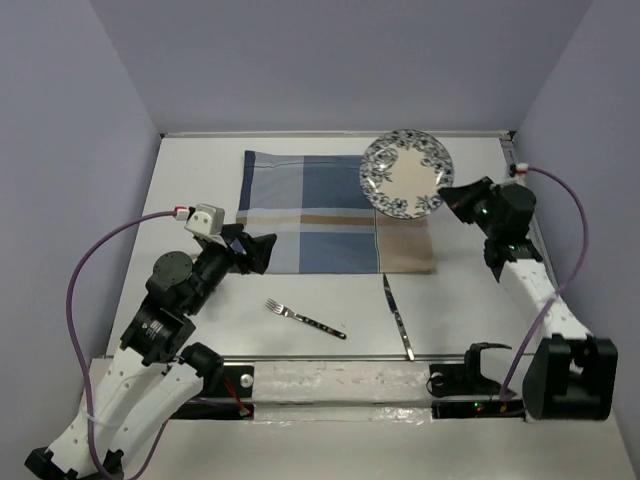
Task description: Set the dinner table for one person
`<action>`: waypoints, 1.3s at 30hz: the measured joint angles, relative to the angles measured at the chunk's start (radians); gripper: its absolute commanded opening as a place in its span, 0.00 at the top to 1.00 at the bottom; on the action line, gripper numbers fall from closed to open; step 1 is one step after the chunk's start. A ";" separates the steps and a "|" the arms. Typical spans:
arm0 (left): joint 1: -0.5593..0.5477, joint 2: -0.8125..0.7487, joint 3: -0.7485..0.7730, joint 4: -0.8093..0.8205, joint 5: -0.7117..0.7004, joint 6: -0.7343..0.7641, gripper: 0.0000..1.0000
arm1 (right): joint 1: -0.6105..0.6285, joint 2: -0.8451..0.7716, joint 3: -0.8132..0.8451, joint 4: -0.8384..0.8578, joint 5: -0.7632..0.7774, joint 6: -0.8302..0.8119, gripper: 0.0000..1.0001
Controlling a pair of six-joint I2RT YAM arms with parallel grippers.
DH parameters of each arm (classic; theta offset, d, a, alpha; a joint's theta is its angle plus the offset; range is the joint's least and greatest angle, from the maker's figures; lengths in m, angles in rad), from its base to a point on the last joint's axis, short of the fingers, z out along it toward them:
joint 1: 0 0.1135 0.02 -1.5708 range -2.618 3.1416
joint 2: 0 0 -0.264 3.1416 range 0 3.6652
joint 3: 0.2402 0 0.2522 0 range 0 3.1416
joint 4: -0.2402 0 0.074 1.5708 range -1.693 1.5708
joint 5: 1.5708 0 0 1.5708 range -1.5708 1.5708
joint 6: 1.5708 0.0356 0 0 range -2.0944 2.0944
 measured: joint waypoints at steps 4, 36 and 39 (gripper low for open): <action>0.023 0.011 0.000 0.004 0.000 -0.002 0.09 | 0.197 0.219 0.092 0.087 -0.032 -0.002 1.00; 0.079 0.064 -0.005 0.011 0.053 -0.005 0.10 | 0.449 0.890 0.418 0.213 -0.028 0.064 1.00; 0.083 0.065 -0.005 0.012 0.054 -0.005 0.10 | 0.449 0.912 0.418 0.211 -0.023 0.061 0.97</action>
